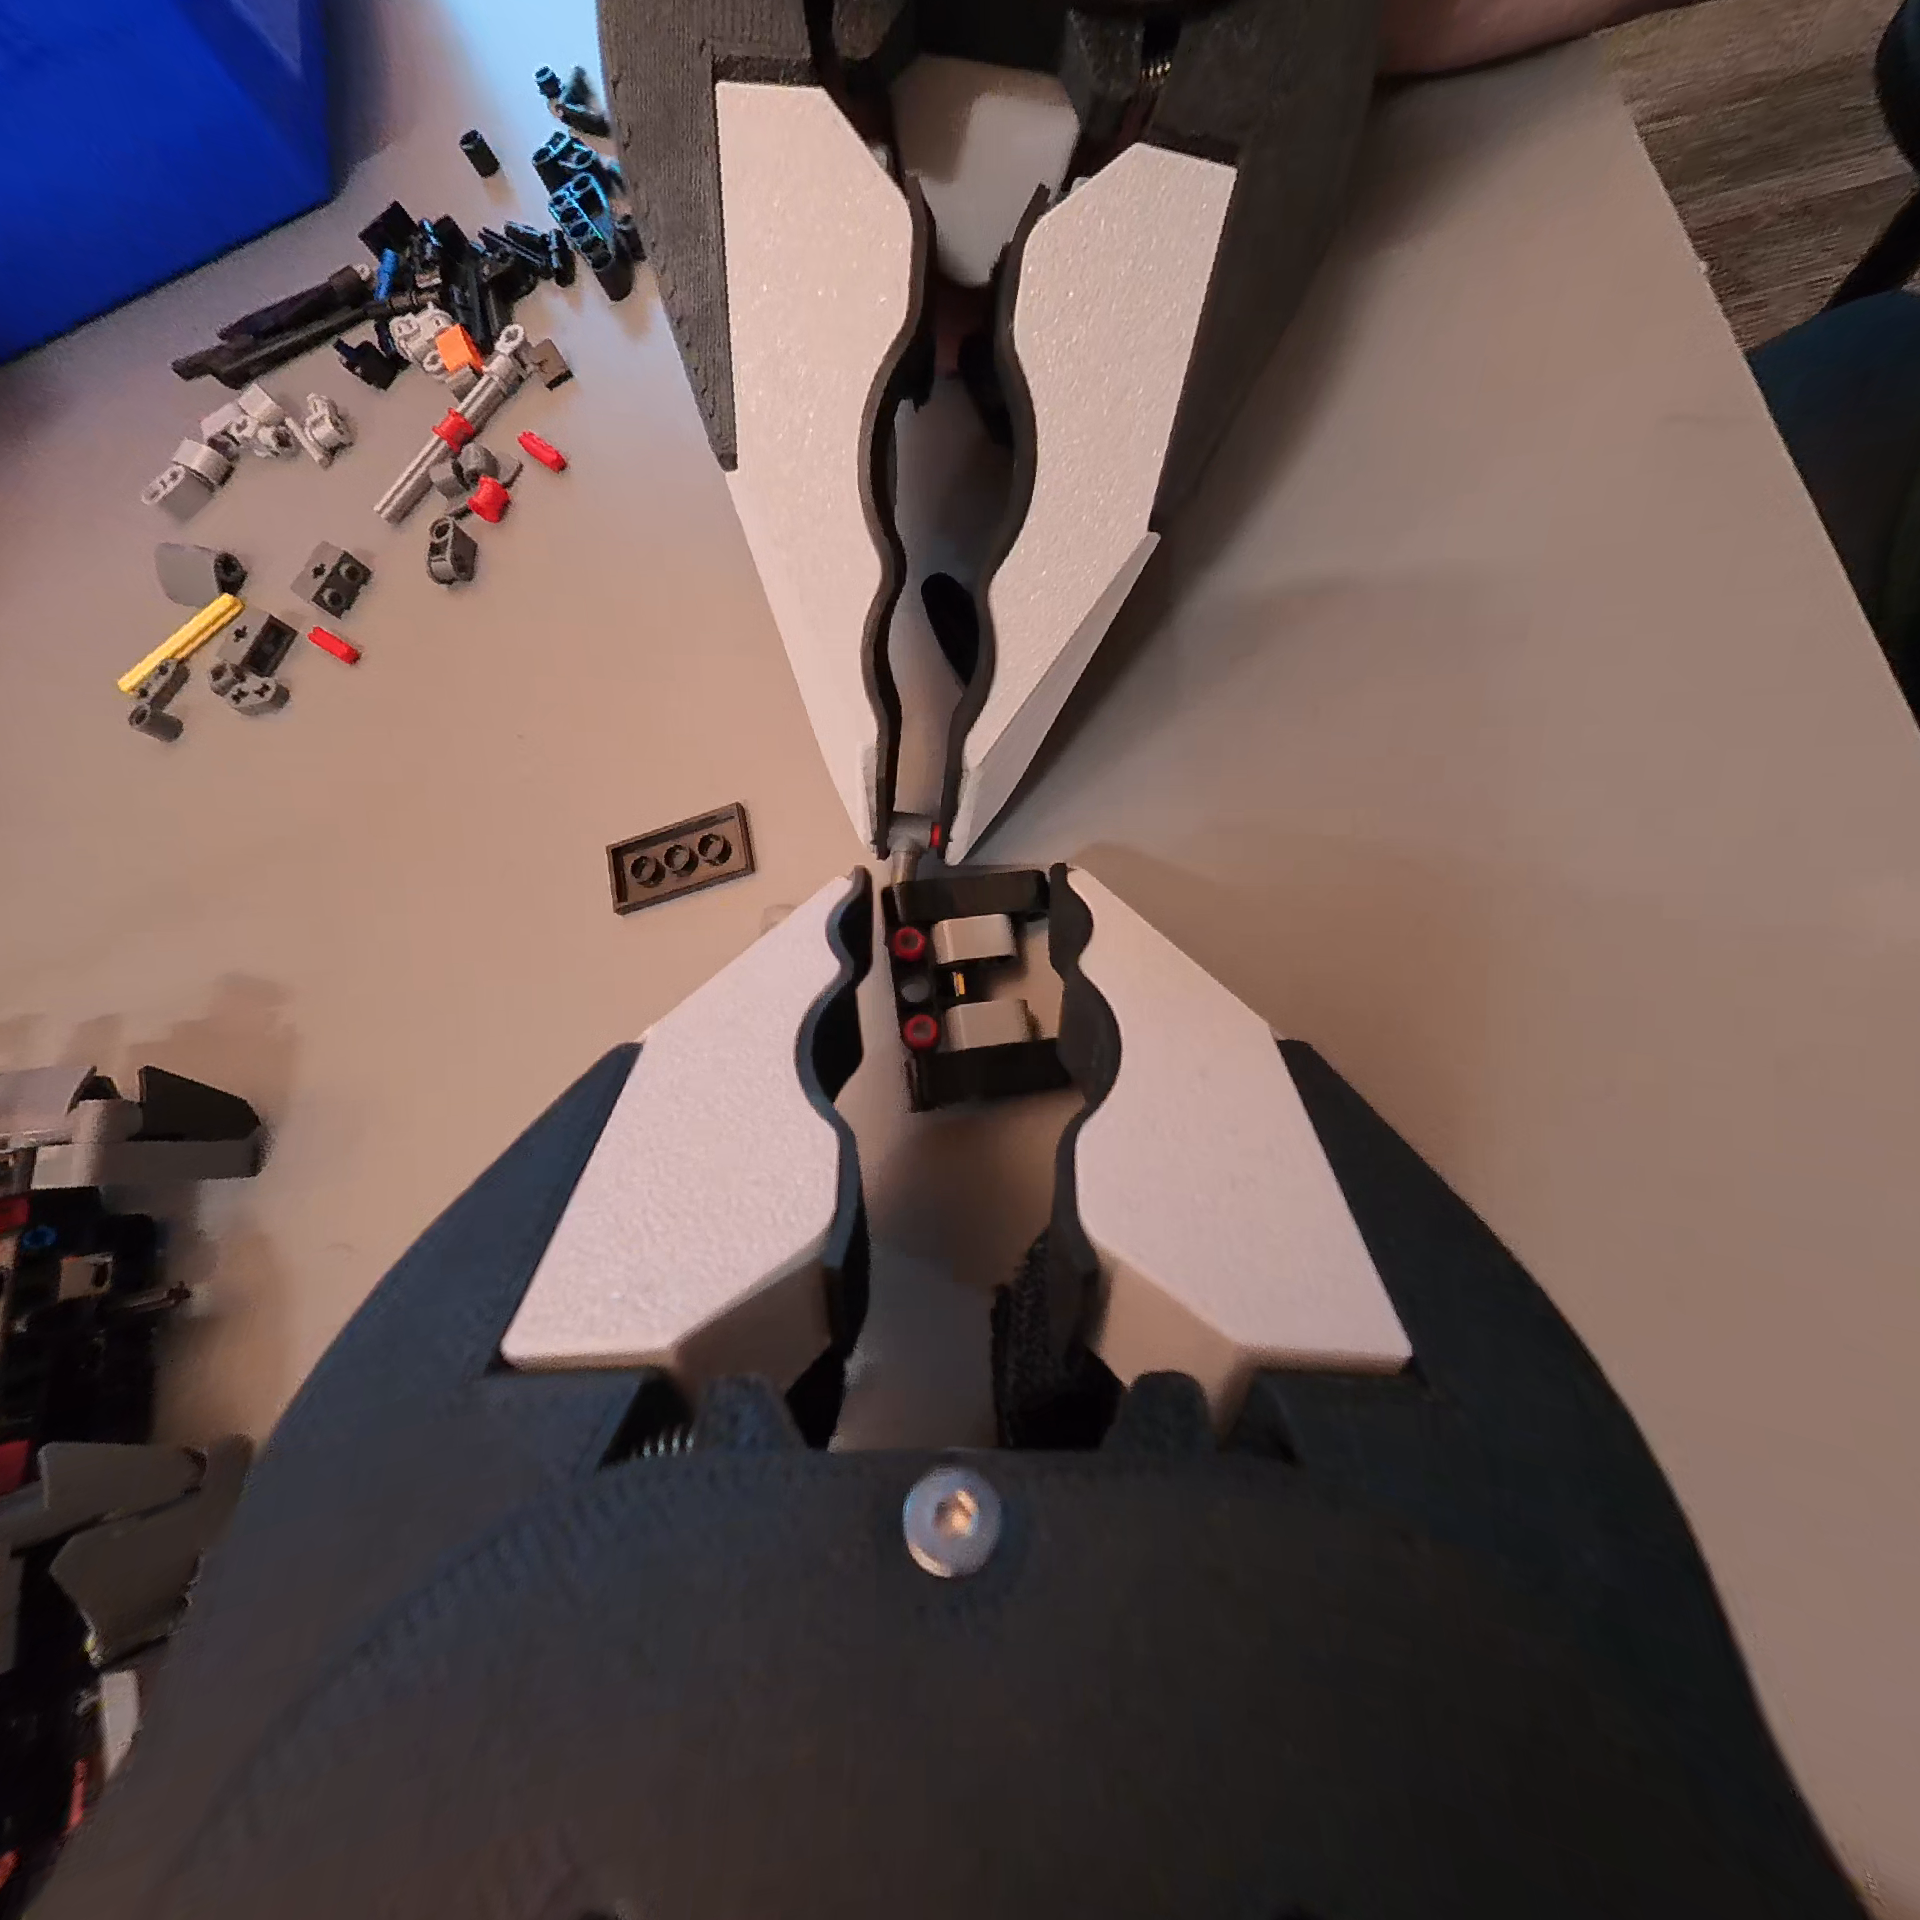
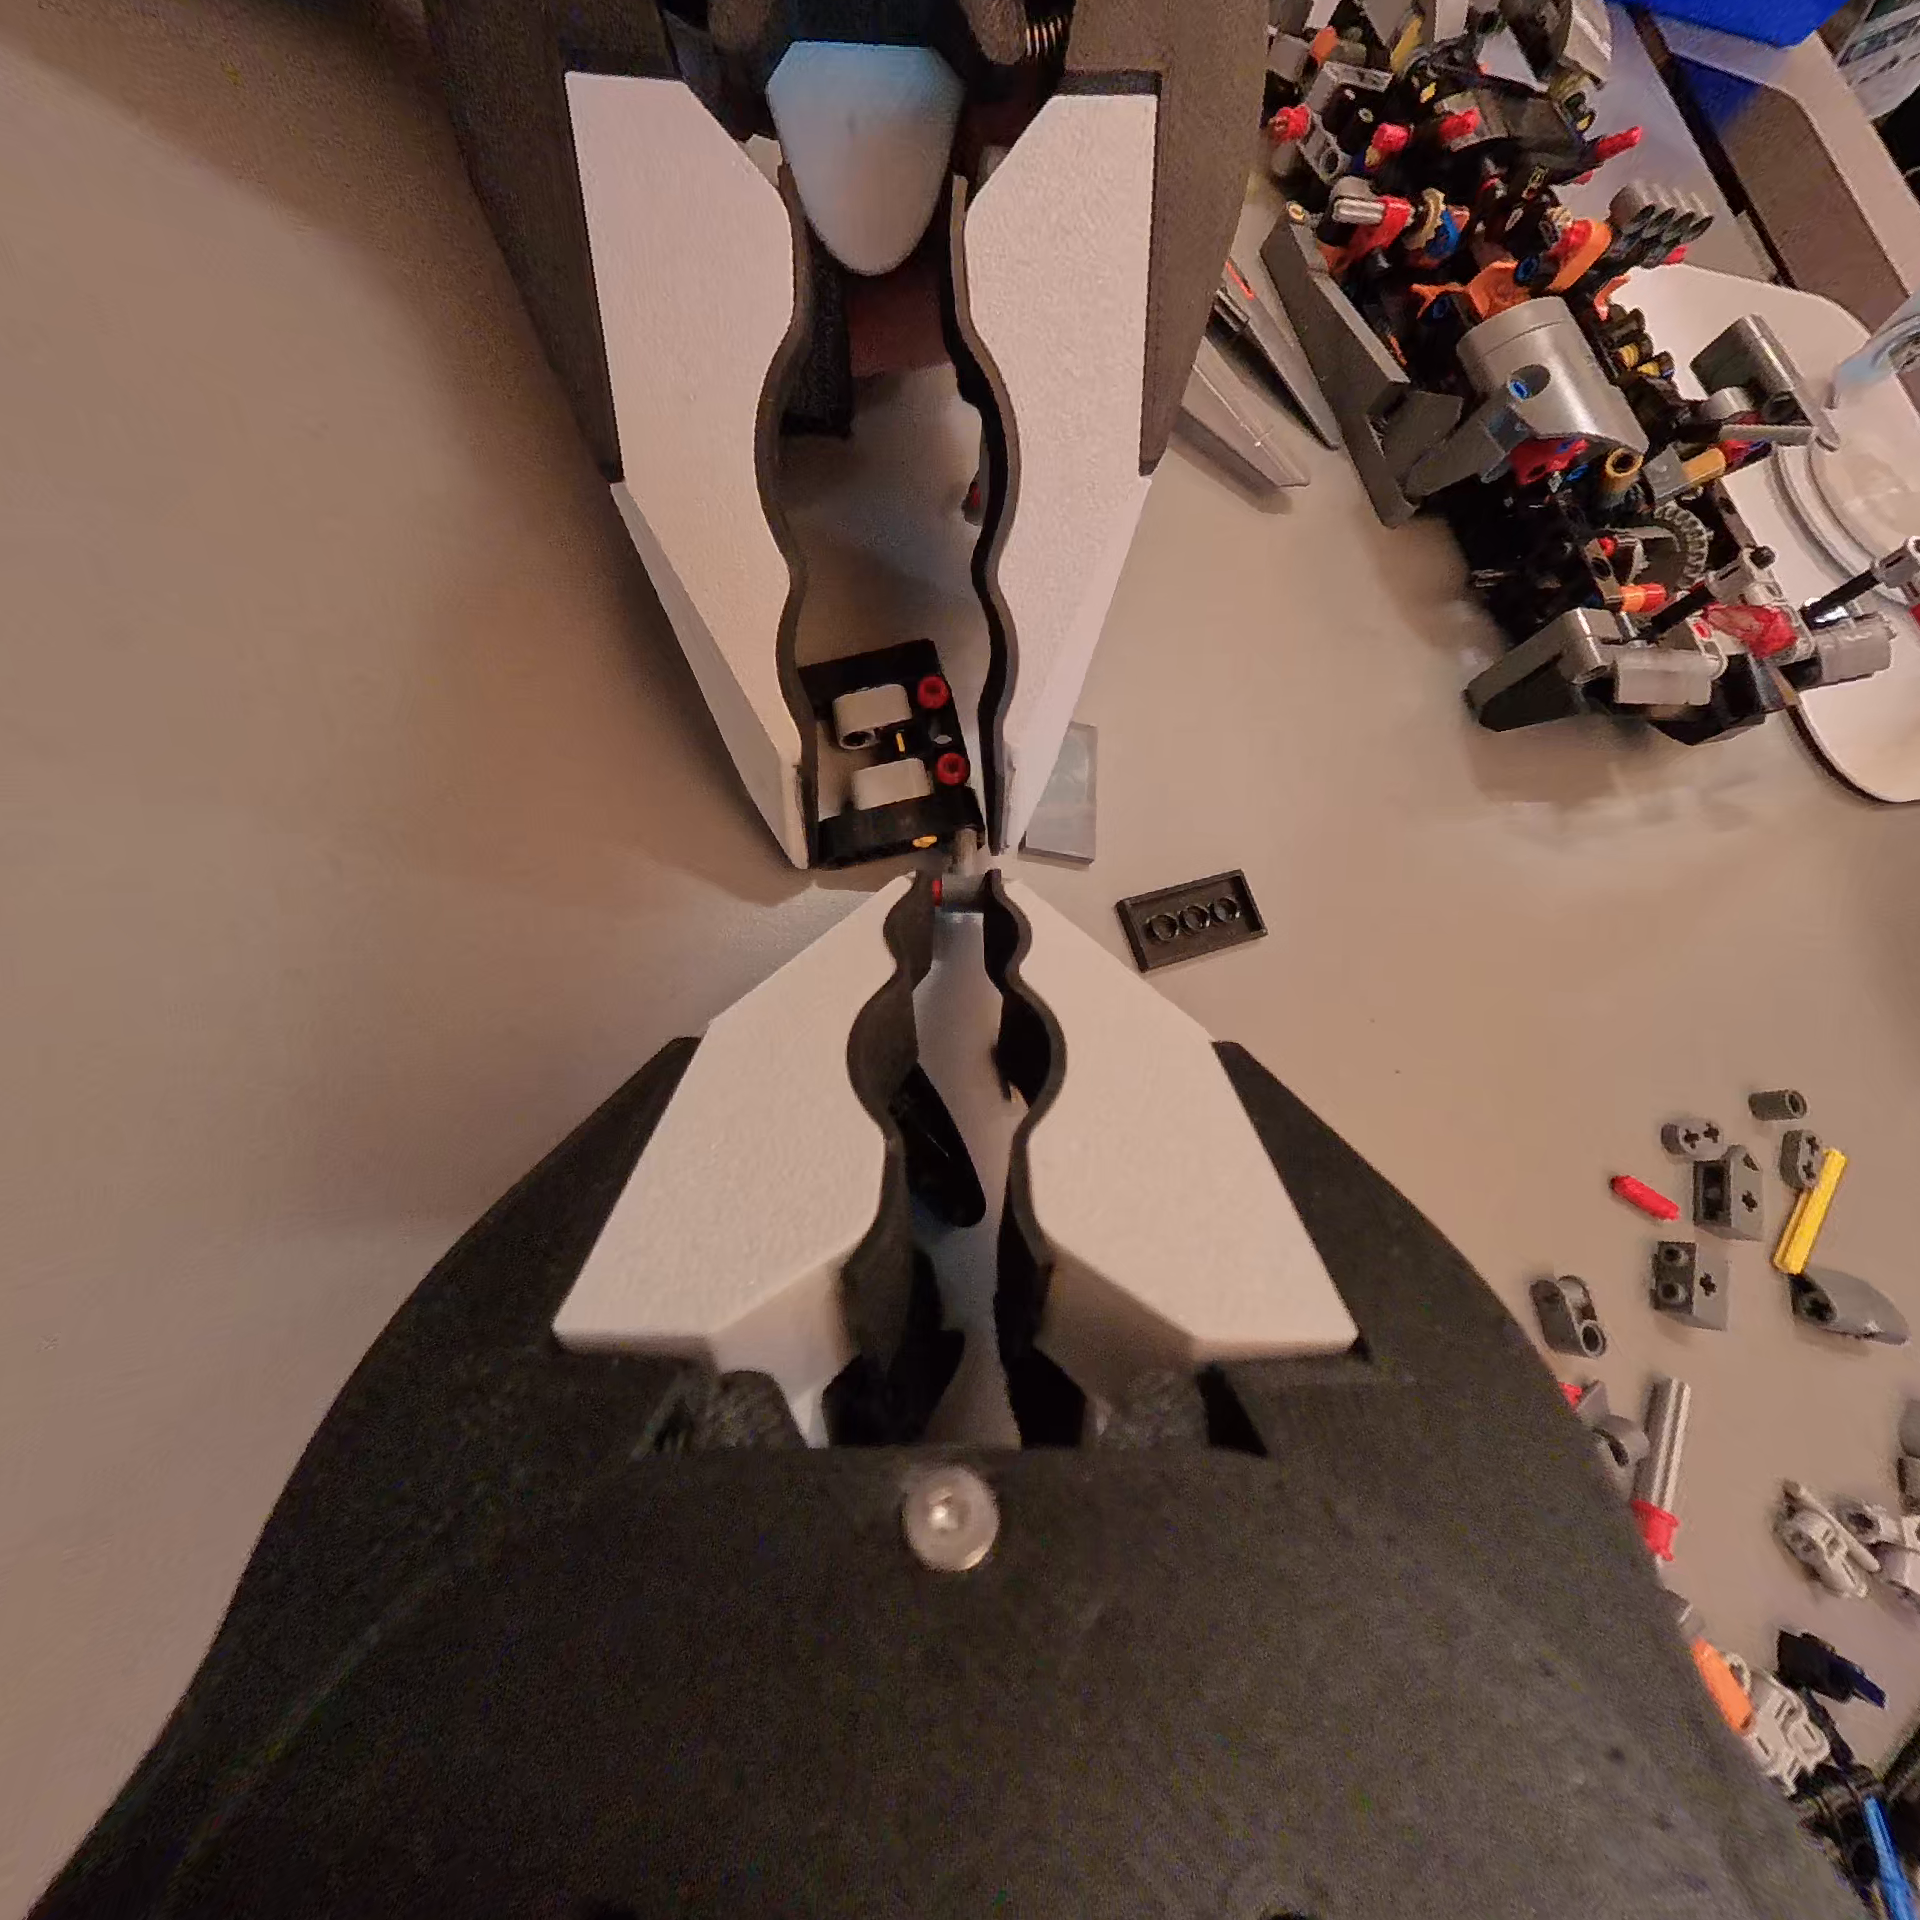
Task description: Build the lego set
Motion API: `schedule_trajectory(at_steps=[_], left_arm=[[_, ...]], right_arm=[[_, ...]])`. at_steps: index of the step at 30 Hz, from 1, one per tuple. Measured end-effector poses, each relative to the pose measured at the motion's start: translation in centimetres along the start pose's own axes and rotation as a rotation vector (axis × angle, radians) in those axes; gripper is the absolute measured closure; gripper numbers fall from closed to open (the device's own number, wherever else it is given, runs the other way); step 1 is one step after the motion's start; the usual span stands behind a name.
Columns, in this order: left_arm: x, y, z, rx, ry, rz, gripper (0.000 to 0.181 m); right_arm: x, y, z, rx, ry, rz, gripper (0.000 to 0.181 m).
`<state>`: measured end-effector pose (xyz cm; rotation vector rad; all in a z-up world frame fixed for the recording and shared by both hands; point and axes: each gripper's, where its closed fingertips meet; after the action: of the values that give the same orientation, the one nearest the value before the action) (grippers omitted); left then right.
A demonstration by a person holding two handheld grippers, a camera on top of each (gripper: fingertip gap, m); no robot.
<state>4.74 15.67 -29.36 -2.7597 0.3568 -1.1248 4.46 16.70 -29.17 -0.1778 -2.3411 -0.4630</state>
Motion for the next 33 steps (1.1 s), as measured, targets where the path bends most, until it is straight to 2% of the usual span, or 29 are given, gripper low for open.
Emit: schedule_trajectory(at_steps=[12, 33], left_arm=[[-0.38, -0.11, -0.57, 0.093, -0.081, 0.106, 0.149], [-0.51, -0.24, -0.49, 0.063, -0.061, 0.066, 0.152]], right_arm=[[0.03, -0.07, -0.01, 0.006, 0.003, 0.001, 0.174], [0.04, 0.36, 0.06, -0.026, -0.003, 0.013, 0.174]])
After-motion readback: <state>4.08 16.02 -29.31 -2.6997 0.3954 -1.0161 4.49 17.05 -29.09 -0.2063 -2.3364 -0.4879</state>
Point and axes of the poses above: each gripper's, where its closed fingertips meet, z out along the fingers, x out of its top, y = z × x across the jaws, and after that the axes turned 4 degrees about -y, right-handed
